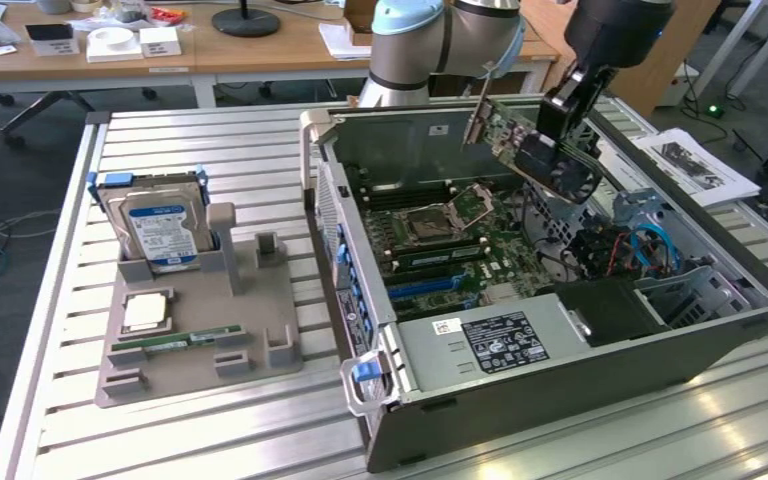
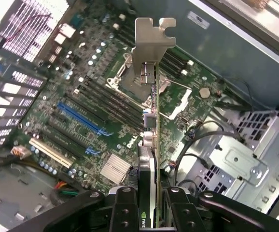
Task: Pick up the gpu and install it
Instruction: 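Insert the gpu into the slot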
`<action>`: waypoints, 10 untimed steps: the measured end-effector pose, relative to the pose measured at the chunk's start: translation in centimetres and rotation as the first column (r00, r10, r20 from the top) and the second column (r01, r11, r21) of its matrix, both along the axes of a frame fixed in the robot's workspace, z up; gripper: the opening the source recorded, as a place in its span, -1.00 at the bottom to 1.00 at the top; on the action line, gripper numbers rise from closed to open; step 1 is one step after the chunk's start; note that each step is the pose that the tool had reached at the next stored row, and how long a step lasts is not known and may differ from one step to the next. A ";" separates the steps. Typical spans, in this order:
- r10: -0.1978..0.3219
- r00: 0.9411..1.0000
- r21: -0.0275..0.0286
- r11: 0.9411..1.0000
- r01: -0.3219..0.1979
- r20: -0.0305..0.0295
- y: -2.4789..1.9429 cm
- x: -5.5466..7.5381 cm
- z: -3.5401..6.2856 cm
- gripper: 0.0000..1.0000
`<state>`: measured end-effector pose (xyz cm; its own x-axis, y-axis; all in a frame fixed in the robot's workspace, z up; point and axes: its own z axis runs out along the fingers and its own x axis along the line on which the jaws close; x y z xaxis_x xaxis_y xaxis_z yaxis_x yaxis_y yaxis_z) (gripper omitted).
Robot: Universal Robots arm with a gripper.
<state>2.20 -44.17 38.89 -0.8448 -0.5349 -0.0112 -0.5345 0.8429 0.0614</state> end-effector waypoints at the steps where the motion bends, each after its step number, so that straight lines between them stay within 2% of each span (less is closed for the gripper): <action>1: 0.020 1.000 0.000 1.000 -0.020 0.000 0.00 0.0 -0.01 -0.47; 6: 0.109 0.994 0.000 0.994 -0.109 0.000 0.00 0.0 -0.04 -0.47; 10: 0.182 0.983 0.000 0.983 -0.182 0.000 0.00 0.0 -0.06 -0.47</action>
